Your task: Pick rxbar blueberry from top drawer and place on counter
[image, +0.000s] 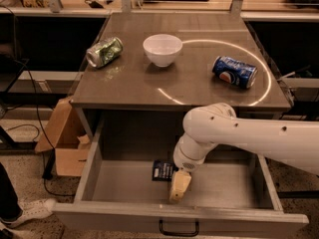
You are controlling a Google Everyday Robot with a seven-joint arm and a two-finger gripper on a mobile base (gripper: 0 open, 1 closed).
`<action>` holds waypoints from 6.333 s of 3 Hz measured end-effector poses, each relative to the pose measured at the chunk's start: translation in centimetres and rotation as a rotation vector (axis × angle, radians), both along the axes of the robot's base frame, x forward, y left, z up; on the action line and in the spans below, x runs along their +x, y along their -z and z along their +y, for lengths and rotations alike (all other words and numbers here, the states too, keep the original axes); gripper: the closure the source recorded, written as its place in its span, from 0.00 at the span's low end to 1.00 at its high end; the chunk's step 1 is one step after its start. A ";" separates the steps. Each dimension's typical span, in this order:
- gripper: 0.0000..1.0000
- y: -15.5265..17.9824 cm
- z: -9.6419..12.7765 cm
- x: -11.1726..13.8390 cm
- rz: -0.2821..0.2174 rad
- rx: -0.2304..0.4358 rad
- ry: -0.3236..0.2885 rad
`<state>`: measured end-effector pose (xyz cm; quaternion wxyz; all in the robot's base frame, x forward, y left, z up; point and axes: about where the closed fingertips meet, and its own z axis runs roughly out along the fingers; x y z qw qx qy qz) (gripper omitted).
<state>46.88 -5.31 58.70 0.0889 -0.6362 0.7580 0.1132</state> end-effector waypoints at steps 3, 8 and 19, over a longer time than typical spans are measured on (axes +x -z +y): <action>0.42 0.0 0.0 0.0 0.000 0.000 0.000; 1.00 -3.6 0.3 -0.2 -0.035 0.002 -0.009; 1.00 -25.3 2.7 5.2 -0.139 0.143 -0.174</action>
Offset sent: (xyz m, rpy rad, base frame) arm 0.0000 0.0000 0.0000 0.0000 0.0000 0.0000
